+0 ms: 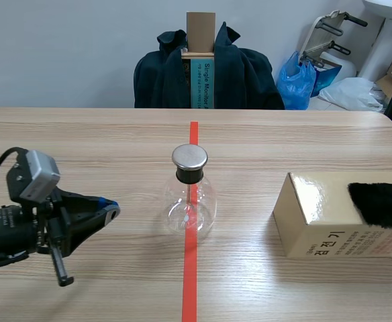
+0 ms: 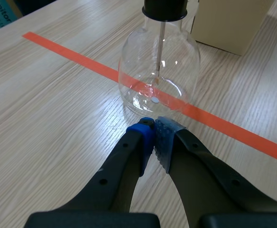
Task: Do the electroscope experiment.
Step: 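Bring the plate to the electroscope and point at the metal foil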
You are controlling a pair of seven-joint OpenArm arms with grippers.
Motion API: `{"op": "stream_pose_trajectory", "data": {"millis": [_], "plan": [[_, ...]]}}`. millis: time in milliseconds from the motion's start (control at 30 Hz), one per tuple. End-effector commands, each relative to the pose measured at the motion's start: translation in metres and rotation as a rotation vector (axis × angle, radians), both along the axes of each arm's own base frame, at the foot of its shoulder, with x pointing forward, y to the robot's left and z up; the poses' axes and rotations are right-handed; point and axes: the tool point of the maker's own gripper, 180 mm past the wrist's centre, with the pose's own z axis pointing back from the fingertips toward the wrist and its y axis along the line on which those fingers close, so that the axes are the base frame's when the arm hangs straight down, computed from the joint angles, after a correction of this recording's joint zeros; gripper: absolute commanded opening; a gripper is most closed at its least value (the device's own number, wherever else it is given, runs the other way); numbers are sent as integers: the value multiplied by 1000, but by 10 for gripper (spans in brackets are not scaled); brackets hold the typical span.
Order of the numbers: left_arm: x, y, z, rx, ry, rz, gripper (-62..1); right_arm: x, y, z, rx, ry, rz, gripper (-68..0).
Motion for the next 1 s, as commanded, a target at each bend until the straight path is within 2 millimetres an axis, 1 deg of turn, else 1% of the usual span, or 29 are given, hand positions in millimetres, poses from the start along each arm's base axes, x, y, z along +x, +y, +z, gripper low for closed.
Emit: {"op": "stream_pose_trajectory", "data": {"millis": [0, 133, 267, 400, 500, 600, 733, 833, 967], "plan": [[7, -9, 6, -34, -22, 0, -581, -8, -1, 7, 27, -41, 15, -669], [17, -18, -5, -36, -14, 16, -581, -8, 0, -1, 86, -39, 39, -669], [25, -23, -14, -34, -10, 40, -581, -9, 10, -13, 116, -35, 75, -669], [32, -26, -18, -43, -7, 62, -581, -2, 18, -26, 177, 2, 104, -669], [35, -27, -19, -48, -13, 73, -581, 5, 30, -37, 200, 45, 135, -669], [34, -30, -18, -52, -24, 60, -581, 14, 51, -53, 181, 105, 182, -669], [32, -35, -19, -49, -31, 46, -581, 25, 94, -85, 87, 198, 249, -669], [32, -38, -18, -56, -34, 41, -581, 27, 124, -108, 16, 235, 285, -669], [31, -42, -17, -65, -34, 40, -581, 34, 149, -135, -3, 303, 296, -669]]}}
